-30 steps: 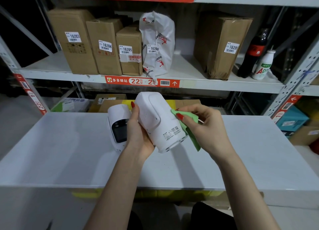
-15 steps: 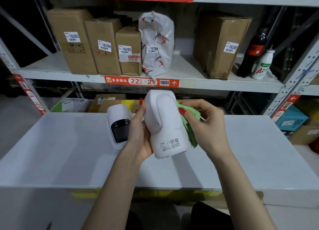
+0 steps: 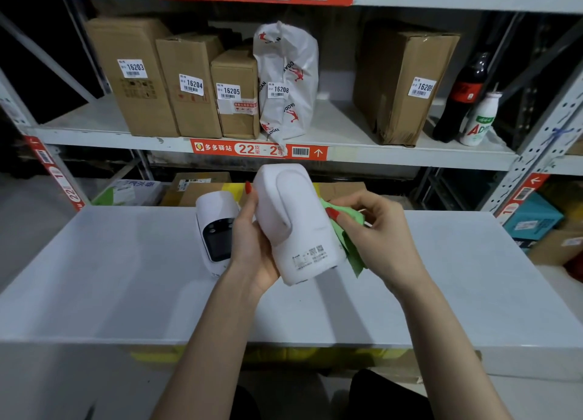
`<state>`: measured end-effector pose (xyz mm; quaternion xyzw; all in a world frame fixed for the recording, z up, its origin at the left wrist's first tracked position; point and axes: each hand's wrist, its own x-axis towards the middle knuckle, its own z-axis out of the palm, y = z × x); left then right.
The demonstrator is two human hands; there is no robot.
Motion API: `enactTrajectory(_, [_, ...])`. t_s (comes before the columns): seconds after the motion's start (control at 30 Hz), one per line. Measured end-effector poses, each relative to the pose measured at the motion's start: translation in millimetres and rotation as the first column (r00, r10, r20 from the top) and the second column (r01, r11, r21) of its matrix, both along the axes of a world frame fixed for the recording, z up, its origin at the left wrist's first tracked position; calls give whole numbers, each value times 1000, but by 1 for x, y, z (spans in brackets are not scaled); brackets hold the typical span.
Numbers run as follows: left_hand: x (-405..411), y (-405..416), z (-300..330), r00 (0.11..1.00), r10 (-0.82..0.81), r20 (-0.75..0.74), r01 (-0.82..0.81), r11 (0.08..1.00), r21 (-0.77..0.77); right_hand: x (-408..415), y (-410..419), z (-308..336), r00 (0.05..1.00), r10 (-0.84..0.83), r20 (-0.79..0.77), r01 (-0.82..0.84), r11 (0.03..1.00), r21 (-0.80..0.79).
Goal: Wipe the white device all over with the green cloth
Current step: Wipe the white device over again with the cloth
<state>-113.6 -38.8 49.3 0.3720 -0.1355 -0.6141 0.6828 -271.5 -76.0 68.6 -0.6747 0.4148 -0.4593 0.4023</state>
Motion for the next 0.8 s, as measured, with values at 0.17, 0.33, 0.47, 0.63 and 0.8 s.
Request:
enactTrajectory(0.17, [5, -3, -1, 994, 88, -64, -90, 995, -35, -1, 0, -2, 997, 17, -76, -12, 998, 67])
enactTrajectory(0.33, [5, -3, -1, 989, 112, -99, -117, 992, -49, -1, -1, -4, 993, -16, -120, 26, 996, 85])
enactTrajectory(0.47, [6, -3, -1, 987, 93, -131, -101, 994, -52, -1, -1, -3, 993, -89, -72, 93, 995, 44])
enactTrajectory(0.63, [3, -3, 0, 985, 84, -148, -88, 996, -17, 2, 7, 6, 983, -125, 133, 129, 991, -20])
enactTrajectory(0.8, [-7, -3, 1, 974, 33, -224, -27, 999, 30, 3, 11, 10, 960, -198, 199, 218, 972, -86])
